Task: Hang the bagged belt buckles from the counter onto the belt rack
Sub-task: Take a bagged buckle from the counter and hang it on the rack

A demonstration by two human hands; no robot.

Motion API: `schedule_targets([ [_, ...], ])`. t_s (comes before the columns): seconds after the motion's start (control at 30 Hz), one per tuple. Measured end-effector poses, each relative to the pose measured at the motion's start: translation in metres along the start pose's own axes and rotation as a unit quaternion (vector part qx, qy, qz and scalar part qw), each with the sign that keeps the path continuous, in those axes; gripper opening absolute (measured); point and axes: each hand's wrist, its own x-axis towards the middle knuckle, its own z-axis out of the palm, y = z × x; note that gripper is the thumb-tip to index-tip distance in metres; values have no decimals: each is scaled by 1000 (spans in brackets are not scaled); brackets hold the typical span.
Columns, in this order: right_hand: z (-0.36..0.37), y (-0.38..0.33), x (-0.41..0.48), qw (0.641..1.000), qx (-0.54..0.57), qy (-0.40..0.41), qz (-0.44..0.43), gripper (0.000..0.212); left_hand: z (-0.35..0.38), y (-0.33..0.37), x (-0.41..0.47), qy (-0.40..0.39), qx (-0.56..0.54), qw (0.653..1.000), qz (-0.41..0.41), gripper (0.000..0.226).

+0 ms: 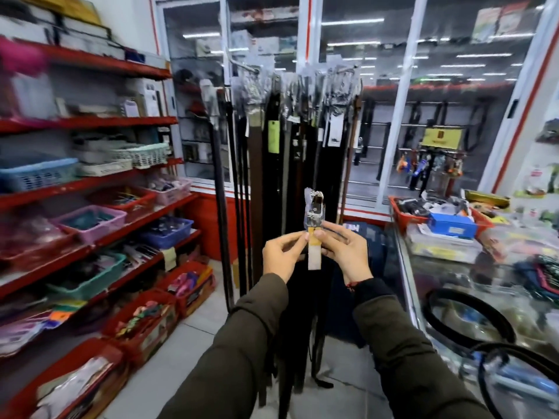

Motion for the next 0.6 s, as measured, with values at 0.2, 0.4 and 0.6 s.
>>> schedule_targets([
  [0.2, 64, -46, 30, 996, 26, -53, -65, 21, -39, 58, 46, 34, -35, 997, 55, 18],
  [0.4, 130, -109, 66, 984, 43, -90, -145, 32, -63, 148, 86, 91, -44, 986, 133, 18],
  [0.6, 182, -154, 89, 976, 26, -85, -201, 33, -87, 208, 122, 140, -44, 979, 142, 36],
])
